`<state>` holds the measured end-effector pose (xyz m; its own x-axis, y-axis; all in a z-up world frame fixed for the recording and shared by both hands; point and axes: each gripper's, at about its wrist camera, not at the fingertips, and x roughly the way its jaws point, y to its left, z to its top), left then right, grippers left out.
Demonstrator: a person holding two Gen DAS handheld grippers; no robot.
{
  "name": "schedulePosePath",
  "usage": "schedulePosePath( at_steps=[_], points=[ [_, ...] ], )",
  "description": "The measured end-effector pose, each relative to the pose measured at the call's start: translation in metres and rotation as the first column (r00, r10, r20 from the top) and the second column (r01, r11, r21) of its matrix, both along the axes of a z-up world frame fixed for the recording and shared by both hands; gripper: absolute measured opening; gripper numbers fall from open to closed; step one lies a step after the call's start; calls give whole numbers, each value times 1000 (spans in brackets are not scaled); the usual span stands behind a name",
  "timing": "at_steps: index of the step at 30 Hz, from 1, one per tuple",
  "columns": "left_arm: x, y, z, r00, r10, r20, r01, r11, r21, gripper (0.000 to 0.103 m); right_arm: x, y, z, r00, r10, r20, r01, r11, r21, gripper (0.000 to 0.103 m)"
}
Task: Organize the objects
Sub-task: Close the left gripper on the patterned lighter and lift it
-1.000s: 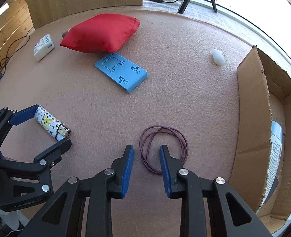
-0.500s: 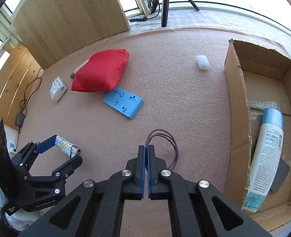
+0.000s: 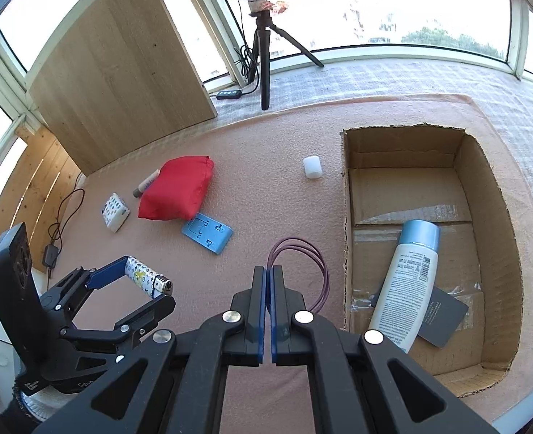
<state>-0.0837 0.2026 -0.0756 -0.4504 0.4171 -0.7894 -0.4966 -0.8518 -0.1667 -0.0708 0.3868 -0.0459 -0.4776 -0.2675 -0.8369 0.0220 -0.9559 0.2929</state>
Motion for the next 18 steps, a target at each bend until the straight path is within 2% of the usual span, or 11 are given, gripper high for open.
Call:
schedulePosePath(
  at_steps=[10, 18],
  points=[
    [15, 95, 12, 984, -172, -36, 173, 985, 21, 85, 24, 71, 2, 990, -138, 2, 138, 990, 14, 2],
    [10, 154, 8, 971, -234, -48, 234, 972, -2, 85, 40, 110, -8, 978, -207, 17, 206, 978, 10, 2]
  ],
)
